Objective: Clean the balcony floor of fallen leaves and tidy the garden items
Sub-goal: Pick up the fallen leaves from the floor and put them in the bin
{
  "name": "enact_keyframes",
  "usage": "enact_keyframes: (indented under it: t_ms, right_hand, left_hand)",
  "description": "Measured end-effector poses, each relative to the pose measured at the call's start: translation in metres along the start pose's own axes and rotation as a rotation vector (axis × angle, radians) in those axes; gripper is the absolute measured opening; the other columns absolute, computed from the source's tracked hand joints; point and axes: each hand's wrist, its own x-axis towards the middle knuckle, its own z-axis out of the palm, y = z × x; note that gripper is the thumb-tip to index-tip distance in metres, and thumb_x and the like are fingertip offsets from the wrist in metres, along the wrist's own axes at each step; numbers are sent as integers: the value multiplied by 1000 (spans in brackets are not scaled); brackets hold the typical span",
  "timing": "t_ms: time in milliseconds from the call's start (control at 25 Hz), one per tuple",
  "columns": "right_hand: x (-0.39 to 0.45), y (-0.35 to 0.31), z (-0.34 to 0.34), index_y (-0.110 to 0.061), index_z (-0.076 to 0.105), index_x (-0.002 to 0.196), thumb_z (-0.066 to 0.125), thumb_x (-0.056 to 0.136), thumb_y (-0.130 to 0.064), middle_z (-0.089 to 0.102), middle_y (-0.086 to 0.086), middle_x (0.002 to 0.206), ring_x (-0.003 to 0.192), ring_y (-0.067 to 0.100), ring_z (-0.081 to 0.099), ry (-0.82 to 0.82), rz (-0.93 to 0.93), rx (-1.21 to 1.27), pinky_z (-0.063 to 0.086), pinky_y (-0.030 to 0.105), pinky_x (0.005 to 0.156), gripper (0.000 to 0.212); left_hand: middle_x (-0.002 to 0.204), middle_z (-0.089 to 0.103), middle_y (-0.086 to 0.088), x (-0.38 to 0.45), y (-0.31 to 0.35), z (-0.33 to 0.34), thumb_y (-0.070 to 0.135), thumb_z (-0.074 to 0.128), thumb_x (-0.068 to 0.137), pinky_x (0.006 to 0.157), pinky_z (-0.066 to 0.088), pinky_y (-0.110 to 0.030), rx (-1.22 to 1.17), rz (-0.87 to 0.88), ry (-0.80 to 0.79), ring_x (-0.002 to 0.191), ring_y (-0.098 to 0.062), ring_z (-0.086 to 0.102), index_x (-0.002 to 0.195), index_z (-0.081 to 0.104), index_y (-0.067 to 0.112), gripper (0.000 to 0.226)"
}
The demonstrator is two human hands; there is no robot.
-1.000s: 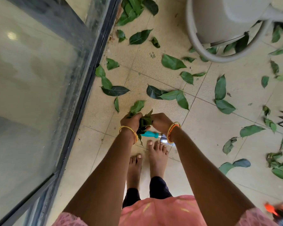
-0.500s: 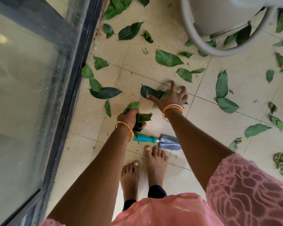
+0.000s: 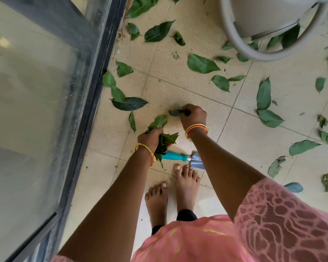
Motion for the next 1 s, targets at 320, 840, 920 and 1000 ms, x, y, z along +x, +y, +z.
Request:
enact_keyframes:
  t_ms: [320,840,920,1000]
  right_hand:
    - [-118,-57,-62,-5,63,81,37,83,16,61,8,71,61,16,56,-193,450,828,48,14,45,34]
    - [-350,-188,-233,-18,67,97,70,61,-35,65,17,110,106,34,60,-331,376,1025,48,48,96,41]
    - [-376,-204,-263,-12,65,101,66,69,-21,63,20,110,104,35,59,-402,357,1081,49,45,95,33]
    - [-402,-213,-287,-7,63,114,65,69,-25,62,20,113,103,34,59,-552,367,1114,47,44,95,48]
  left_hand:
    - [82,64,-16,-85,-14,-16,16,67,77,81,54,-44,-100,33,132,77,-31,63,81,63,3,14]
    - [116,61,-18,-410,-5,-72,26,65,87,91,49,-41,-214,298,66,99,-32,58,120,59,5,39]
    - [117,62,-18,-449,-11,-80,30,65,88,90,50,-40,-249,340,57,99,-32,59,121,59,5,41]
    - [115,62,-17,-485,-20,-90,33,64,89,84,49,-36,-256,383,53,94,-29,57,121,59,7,41]
